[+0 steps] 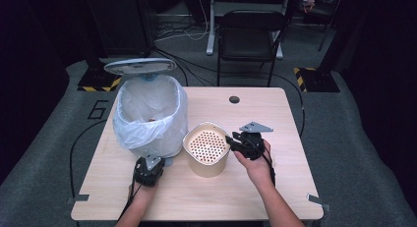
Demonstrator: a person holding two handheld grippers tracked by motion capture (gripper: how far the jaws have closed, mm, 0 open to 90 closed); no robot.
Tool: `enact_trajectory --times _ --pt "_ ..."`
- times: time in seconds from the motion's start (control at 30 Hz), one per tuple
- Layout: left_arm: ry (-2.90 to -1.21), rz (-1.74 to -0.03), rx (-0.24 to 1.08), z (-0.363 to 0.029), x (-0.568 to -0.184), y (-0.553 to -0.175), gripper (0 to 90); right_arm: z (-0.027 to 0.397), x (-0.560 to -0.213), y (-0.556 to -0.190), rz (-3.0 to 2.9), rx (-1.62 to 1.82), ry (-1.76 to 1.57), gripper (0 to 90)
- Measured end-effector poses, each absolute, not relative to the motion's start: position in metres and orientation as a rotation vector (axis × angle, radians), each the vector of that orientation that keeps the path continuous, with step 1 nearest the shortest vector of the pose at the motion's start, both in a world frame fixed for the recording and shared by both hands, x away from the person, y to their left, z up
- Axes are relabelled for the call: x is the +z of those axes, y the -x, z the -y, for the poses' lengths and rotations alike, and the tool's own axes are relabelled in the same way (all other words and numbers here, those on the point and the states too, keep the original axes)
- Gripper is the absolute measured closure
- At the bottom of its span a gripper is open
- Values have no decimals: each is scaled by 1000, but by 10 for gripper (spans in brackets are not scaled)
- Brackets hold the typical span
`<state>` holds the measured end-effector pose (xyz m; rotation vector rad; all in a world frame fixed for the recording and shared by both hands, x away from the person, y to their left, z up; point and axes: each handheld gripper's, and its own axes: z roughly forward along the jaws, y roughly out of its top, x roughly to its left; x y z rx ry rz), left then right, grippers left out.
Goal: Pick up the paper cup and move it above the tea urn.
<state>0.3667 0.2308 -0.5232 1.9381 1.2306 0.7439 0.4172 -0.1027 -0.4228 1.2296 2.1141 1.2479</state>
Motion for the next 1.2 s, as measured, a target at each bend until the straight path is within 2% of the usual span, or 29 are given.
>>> enact_trajectory --times 0.37,1.2 --pt "-1944 -1234 727 -232 -522 -367 859 101 -423 -421 -2137 1235 -1239 796" --pt "-1943 -1234 729 -232 -522 -367 858 136 -420 -382 -2232 1257 -1162 823"
